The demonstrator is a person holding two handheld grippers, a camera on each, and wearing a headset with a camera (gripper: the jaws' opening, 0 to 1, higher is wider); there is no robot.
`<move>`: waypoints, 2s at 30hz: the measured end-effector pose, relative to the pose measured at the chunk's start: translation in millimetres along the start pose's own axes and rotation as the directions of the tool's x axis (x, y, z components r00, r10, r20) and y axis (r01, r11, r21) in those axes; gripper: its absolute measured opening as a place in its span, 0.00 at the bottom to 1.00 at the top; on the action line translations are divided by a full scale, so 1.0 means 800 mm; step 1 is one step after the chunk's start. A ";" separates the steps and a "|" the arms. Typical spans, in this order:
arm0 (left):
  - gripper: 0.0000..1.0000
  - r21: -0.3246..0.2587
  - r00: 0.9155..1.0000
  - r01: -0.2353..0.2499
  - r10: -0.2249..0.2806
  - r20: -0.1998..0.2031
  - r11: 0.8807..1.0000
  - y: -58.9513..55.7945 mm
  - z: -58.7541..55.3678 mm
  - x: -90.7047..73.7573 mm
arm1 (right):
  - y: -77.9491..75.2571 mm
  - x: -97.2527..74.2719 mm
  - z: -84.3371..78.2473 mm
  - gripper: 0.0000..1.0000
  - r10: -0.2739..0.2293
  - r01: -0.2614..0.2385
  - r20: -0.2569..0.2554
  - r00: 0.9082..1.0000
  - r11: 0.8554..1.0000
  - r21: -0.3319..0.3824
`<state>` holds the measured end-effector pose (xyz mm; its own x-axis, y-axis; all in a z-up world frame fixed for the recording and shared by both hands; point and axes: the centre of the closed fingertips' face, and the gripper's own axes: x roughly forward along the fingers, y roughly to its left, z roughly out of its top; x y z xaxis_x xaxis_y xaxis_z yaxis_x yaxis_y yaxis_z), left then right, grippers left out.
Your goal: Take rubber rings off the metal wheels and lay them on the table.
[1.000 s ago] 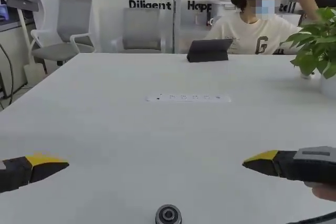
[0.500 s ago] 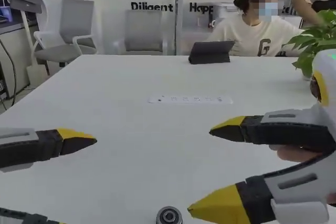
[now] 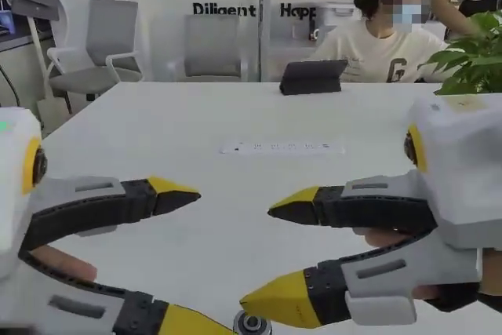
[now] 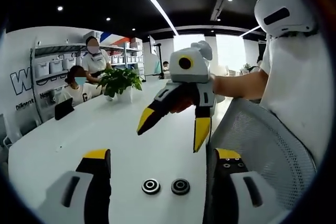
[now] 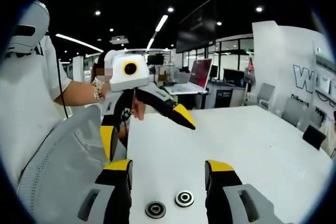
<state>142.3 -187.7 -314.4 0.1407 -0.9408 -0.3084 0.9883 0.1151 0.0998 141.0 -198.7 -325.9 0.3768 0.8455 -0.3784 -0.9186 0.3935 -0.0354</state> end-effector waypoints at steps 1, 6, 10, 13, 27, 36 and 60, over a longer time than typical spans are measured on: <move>0.76 0.013 1.000 0.006 -0.006 -0.012 1.000 -0.001 -0.003 0.003 | -0.001 0.000 -0.005 0.52 0.003 -0.003 -0.004 1.000 1.000 0.004; 0.69 0.076 0.999 0.008 -0.005 -0.031 0.997 -0.002 -0.011 0.018 | -0.006 0.002 -0.036 0.46 0.009 -0.007 -0.048 0.999 1.000 0.028; 0.67 0.076 1.000 0.022 -0.021 -0.021 0.997 -0.006 -0.014 0.030 | -0.006 0.006 -0.061 0.41 0.018 -0.014 -0.083 0.996 0.999 0.045; 0.63 0.063 0.999 0.037 -0.035 -0.019 0.997 -0.007 -0.024 0.038 | -0.001 0.010 -0.081 0.39 0.037 -0.029 -0.122 0.992 0.998 0.063; 0.44 -0.046 0.994 0.095 -0.098 -0.046 0.994 -0.029 -0.080 0.058 | 0.015 0.018 -0.136 0.31 0.101 -0.077 -0.221 0.970 0.991 0.113; 0.31 -0.058 0.984 0.138 -0.144 -0.105 0.989 -0.051 -0.110 0.075 | 0.027 0.027 -0.168 0.27 0.132 -0.103 -0.303 0.944 0.988 0.111; 0.13 0.006 0.970 0.124 -0.120 -0.214 0.992 -0.047 -0.158 0.091 | 0.032 0.033 -0.189 0.20 0.146 -0.107 -0.348 0.926 0.986 0.128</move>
<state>122.6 -220.1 -460.1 0.0306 -0.8578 -0.5131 0.9978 -0.0041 0.0664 109.0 -221.0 -476.7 0.1736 0.7147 -0.6776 -0.9308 0.3438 0.1242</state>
